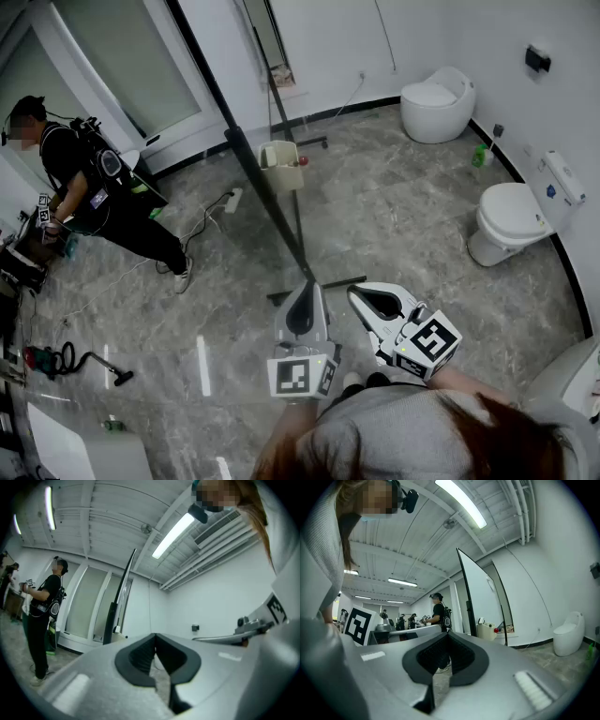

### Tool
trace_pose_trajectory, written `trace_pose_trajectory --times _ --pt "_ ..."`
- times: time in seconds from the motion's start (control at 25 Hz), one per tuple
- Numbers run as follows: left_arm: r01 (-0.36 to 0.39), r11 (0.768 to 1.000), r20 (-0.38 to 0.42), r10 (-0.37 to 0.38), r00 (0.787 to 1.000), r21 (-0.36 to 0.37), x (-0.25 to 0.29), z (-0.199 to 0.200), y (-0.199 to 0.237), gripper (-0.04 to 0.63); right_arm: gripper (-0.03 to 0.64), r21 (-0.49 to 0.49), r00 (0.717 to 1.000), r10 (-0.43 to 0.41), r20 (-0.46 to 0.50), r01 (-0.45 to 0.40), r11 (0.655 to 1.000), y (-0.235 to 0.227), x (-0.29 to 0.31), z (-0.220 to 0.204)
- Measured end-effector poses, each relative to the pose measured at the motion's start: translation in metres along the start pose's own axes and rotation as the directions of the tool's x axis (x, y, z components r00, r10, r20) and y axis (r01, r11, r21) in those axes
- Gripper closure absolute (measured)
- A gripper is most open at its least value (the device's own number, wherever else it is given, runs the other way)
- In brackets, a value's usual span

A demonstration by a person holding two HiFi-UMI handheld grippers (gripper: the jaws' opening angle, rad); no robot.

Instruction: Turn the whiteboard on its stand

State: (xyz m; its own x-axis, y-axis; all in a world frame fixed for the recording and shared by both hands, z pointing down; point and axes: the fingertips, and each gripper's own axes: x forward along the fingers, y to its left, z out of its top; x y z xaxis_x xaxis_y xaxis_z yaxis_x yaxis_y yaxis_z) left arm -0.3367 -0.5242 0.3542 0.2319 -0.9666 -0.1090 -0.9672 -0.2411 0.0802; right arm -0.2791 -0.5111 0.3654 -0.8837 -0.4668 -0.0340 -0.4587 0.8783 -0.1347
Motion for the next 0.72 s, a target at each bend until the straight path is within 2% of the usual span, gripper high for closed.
trace_pose_trajectory --times 0.72 --pt "0.006 1.000 -0.003 -0.006 1.000 -0.007 0.0006 -0.0013 -0.0064 0.598 0.612 -0.012 1.000 0.009 0.027 -0.008 1.000 0.0009 -0.0036 0.0067"
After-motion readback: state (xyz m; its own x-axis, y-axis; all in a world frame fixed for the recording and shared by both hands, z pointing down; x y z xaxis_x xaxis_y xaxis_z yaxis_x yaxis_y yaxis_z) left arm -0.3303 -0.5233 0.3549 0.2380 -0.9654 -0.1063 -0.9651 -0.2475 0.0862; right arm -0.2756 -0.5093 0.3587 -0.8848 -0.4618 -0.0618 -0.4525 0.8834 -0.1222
